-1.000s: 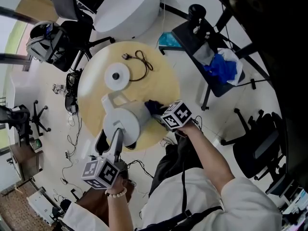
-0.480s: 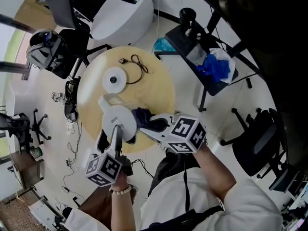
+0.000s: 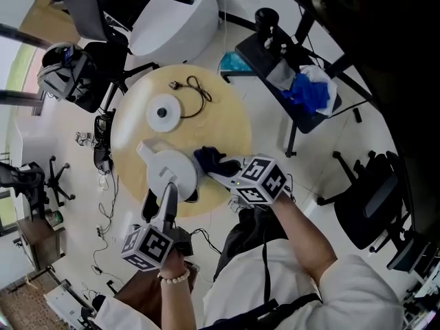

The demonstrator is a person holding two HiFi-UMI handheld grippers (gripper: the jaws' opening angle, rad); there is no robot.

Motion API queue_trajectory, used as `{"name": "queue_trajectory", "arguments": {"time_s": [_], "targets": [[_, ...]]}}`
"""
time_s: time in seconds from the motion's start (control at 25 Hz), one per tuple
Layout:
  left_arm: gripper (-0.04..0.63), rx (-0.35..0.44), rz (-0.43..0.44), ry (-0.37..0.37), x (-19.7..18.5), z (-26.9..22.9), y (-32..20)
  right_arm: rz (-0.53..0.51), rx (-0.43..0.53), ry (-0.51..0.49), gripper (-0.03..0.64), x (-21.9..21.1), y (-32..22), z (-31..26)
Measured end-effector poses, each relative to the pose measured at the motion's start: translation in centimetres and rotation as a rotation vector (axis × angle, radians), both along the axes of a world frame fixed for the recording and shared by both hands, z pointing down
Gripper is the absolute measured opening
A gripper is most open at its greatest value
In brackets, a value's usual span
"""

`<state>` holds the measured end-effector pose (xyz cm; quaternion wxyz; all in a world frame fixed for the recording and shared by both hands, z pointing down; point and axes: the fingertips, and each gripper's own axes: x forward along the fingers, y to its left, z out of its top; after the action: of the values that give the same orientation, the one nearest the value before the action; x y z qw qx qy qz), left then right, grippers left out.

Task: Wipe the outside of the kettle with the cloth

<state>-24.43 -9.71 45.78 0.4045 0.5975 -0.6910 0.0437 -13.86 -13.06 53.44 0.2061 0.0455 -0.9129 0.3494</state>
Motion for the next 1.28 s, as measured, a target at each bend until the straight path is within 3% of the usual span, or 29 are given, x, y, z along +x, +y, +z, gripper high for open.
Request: {"name": "queue_trajectory", "arguments": {"time_s": [0.28, 0.48, 0.64, 0.8, 1.04, 1.28], "targets": [[0.318, 0.009, -0.023, 0.072, 0.4, -0.4, 0.8, 0.023, -0.152, 0.164, 0.064, 0.4, -0.1, 10.7], [0.318, 0.008, -0.014, 0.071, 0.5, -0.5, 1.3, 0.026, -0.172, 0.217, 0.064, 0.2, -0.2, 13.8], [0.261, -0.016, 0.035, -0.009, 0.1, 0.1, 1.9, 0.006, -0.110, 0.206, 0.064, 0.3, 0.4, 11.2], [0.257, -0.010, 0.041, -0.026, 0.0, 0.2, 1.8, -0.010, -0.014, 0.075, 0.064, 0.2, 1.7, 3.8], [0.258, -0.008, 0.018, -0.015, 0.2, 0.4, 2.0, -0.024, 0.143, -0.056, 0.064, 0.3, 3.7, -5.3], [0.250, -0.001, -0.008, 0.049, 0.8, 0.3, 2.4, -0.019, 0.235, -0.055, 0.064, 1.0, 3.8, -5.5]]}}
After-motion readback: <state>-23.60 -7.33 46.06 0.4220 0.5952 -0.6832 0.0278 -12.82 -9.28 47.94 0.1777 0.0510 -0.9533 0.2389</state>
